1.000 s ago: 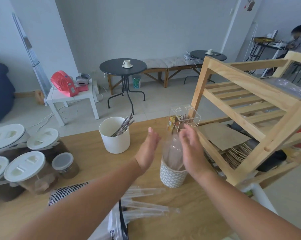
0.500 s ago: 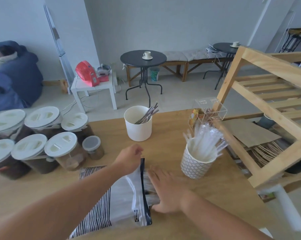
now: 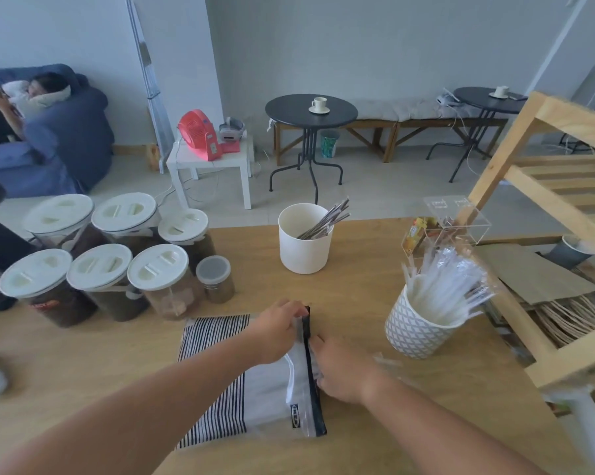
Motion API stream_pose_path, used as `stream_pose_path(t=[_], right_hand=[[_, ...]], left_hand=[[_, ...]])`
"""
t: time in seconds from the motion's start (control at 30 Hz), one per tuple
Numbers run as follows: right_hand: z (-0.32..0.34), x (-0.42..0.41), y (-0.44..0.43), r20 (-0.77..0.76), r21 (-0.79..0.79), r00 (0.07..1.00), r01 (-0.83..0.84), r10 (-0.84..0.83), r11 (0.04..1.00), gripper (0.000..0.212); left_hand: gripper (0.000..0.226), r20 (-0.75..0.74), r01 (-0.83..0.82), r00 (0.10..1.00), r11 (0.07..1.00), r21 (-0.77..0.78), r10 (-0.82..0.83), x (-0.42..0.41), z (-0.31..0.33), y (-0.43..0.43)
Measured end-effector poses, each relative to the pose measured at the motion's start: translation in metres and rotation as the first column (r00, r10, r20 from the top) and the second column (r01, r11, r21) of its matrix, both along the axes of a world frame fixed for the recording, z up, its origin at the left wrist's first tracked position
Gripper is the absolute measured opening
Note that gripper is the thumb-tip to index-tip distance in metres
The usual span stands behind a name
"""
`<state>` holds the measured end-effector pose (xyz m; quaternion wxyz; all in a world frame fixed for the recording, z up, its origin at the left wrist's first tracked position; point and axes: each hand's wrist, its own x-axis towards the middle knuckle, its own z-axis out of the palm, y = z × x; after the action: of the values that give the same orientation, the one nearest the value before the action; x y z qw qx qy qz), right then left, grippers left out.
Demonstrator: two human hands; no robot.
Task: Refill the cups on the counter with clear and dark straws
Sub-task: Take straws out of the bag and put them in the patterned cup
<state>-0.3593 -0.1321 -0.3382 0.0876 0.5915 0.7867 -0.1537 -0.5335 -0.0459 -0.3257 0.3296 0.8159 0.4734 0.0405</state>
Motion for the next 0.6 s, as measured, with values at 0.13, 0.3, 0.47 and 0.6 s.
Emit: stream_pose_path(t=[0.13, 0.3, 0.47, 0.6], right_hand=[[0.000, 0.004, -0.005, 0.010, 0.003, 1.000, 0.009, -0.009, 1.000, 0.031], [0.008, 0.028, -0.017, 0.012, -0.007, 0.996, 0.091, -0.091, 0.996, 0.011], [0.013, 0.057, -0.030, 0.016, 0.008, 0.991, 0.129, -0.130, 0.992, 0.008], [0.011, 0.075, -0.040, 0.031, 0.030, 0.984, 0.177, -0.178, 0.984, 0.009]], left_hand=[[0.049, -0.001, 0.053, 0.999, 0.999, 0.002, -0.053, -0.004, -0.003, -0.001], [0.048, -0.033, 0.131, 0.991, 0.991, 0.017, -0.131, -0.010, -0.008, -0.002], [0.039, -0.072, 0.254, 0.966, 0.964, 0.077, -0.249, -0.015, -0.013, -0.004], [0.033, -0.103, 0.314, 0.947, 0.944, 0.100, -0.304, -0.021, -0.010, -0.002]])
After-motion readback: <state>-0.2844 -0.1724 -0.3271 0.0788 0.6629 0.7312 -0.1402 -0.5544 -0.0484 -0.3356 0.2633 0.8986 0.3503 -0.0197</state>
